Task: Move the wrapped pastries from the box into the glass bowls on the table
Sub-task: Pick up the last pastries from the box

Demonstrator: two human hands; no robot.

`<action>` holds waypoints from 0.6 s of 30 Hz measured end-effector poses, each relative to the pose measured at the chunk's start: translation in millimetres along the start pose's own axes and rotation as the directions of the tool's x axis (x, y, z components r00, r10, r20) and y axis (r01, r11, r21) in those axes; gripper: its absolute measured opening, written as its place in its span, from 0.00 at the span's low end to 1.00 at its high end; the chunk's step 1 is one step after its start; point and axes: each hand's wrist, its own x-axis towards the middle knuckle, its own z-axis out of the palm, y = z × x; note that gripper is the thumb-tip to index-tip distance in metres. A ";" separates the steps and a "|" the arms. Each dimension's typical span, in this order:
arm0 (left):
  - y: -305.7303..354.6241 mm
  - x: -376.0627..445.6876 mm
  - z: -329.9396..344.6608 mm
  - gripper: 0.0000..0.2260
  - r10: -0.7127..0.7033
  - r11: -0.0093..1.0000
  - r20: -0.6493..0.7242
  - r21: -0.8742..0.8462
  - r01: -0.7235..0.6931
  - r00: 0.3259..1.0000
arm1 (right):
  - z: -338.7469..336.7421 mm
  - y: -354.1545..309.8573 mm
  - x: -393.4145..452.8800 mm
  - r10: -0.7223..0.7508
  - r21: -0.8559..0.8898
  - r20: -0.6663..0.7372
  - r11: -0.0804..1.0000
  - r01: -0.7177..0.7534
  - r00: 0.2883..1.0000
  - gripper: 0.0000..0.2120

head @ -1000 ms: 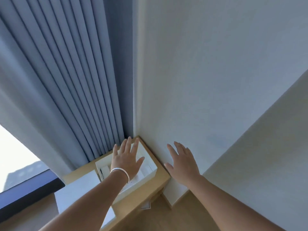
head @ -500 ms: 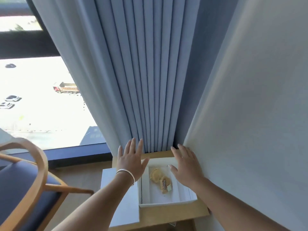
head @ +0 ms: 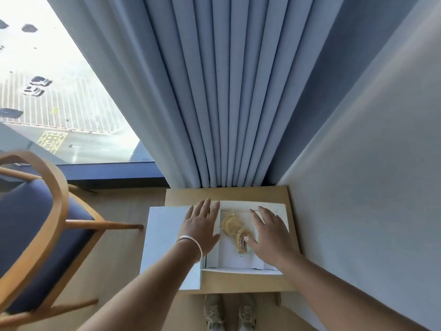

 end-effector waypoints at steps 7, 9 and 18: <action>14.2 48.6 91.1 0.35 0.119 0.992 0.130 0.028 -0.124 0.984 | 87.5 22.0 26.3 0.071 0.045 0.120 0.996 -0.077 0.990 0.40; 15.1 64.0 112.9 0.34 0.148 0.987 0.140 0.042 -0.156 0.979 | 109.7 26.1 34.2 0.073 0.056 0.119 0.995 -0.080 0.990 0.41; 29.6 129.1 163.8 0.35 0.248 0.948 0.189 0.155 -0.278 0.950 | 167.8 35.9 68.0 0.088 0.085 0.145 0.991 -0.101 0.986 0.54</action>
